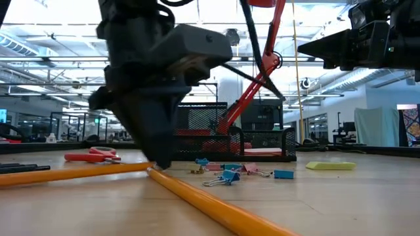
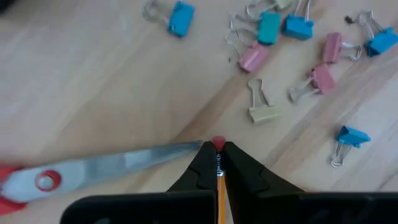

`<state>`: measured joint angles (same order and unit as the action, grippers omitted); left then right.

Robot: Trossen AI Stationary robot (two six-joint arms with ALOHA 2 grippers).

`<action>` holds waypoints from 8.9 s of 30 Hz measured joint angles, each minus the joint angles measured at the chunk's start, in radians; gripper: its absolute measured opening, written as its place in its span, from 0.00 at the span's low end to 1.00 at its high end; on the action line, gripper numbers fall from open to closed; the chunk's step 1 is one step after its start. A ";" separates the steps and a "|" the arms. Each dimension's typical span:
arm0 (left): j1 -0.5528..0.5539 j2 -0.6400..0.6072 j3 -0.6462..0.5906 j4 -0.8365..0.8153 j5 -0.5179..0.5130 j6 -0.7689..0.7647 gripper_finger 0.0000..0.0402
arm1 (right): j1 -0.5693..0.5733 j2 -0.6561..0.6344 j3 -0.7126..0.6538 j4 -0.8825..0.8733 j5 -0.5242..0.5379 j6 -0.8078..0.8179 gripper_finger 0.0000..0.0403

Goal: Pick and place office supplies into organizer
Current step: Put the left pencil into the mesh desk organizer, then put the pencil into the mesh desk organizer

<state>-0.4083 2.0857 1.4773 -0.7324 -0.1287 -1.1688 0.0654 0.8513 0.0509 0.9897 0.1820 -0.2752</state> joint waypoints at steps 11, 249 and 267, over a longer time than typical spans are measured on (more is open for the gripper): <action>0.019 -0.002 0.120 -0.015 0.022 0.227 0.04 | 0.000 0.000 0.000 0.000 0.000 -0.001 0.02; -0.170 0.027 -0.227 0.921 0.016 0.450 0.40 | 0.002 -0.006 0.000 -0.011 -0.003 0.110 0.02; -0.225 0.022 -0.227 0.710 -0.008 0.294 0.40 | 0.002 -0.007 0.000 -0.014 -0.003 0.135 0.02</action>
<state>-0.6334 2.1077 1.2499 -0.0219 -0.1364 -0.8746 0.0673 0.8444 0.0506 0.9756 0.1787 -0.1398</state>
